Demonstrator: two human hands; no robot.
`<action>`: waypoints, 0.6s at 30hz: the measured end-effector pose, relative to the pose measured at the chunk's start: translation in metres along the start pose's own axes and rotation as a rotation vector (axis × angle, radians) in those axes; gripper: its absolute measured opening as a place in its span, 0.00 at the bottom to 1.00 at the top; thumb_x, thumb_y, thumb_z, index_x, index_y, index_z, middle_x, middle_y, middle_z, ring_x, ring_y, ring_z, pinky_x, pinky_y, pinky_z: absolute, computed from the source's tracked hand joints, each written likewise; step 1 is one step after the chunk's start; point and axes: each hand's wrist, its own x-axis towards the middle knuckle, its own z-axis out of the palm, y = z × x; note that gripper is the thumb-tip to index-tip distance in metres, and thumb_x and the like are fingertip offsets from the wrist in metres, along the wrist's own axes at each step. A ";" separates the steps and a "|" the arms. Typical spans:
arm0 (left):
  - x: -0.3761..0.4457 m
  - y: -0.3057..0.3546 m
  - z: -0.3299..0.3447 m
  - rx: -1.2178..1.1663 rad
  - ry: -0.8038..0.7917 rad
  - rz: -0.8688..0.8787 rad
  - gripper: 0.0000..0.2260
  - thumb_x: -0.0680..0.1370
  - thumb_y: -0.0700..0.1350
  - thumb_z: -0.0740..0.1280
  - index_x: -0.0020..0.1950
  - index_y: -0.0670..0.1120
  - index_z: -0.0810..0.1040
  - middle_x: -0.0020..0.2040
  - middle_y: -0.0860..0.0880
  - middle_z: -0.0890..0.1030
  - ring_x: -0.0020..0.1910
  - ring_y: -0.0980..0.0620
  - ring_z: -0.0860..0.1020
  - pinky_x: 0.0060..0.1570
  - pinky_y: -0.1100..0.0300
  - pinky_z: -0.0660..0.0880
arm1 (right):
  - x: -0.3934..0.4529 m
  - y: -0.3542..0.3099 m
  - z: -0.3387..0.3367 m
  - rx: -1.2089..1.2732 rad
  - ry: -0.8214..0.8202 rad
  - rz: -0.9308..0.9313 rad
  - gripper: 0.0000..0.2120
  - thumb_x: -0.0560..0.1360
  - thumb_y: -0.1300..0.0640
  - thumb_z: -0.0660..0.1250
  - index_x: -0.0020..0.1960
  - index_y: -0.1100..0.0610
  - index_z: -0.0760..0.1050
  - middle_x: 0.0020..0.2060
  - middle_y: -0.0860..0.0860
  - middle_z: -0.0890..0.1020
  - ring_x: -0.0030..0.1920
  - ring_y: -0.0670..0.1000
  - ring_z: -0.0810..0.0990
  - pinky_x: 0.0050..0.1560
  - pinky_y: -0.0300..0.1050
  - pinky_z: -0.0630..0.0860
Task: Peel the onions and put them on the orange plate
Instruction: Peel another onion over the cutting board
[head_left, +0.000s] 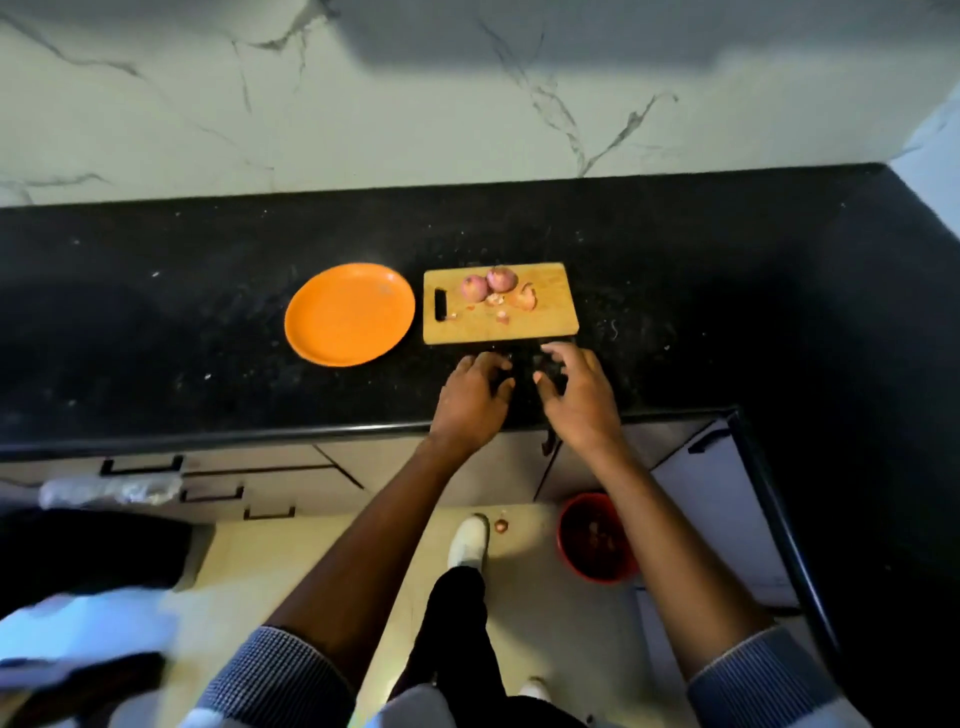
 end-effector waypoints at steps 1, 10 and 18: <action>-0.012 0.000 0.002 -0.008 -0.008 -0.007 0.12 0.80 0.45 0.67 0.64 0.46 0.76 0.59 0.45 0.75 0.56 0.45 0.78 0.59 0.46 0.77 | -0.009 0.001 -0.001 0.021 -0.005 -0.009 0.17 0.78 0.55 0.69 0.66 0.48 0.73 0.61 0.52 0.75 0.62 0.54 0.77 0.61 0.54 0.76; -0.082 -0.031 0.035 0.069 -0.089 -0.110 0.12 0.82 0.48 0.66 0.65 0.48 0.76 0.63 0.46 0.76 0.55 0.51 0.77 0.57 0.55 0.75 | -0.068 0.025 0.023 0.062 -0.064 0.055 0.15 0.79 0.56 0.68 0.65 0.50 0.75 0.60 0.51 0.77 0.59 0.51 0.79 0.57 0.49 0.79; -0.068 -0.140 0.129 0.057 -0.163 -0.152 0.12 0.82 0.46 0.65 0.66 0.50 0.75 0.62 0.49 0.75 0.48 0.59 0.74 0.40 0.77 0.67 | -0.086 0.131 0.135 0.111 -0.120 0.178 0.16 0.80 0.57 0.67 0.66 0.49 0.73 0.63 0.50 0.77 0.63 0.49 0.77 0.56 0.41 0.77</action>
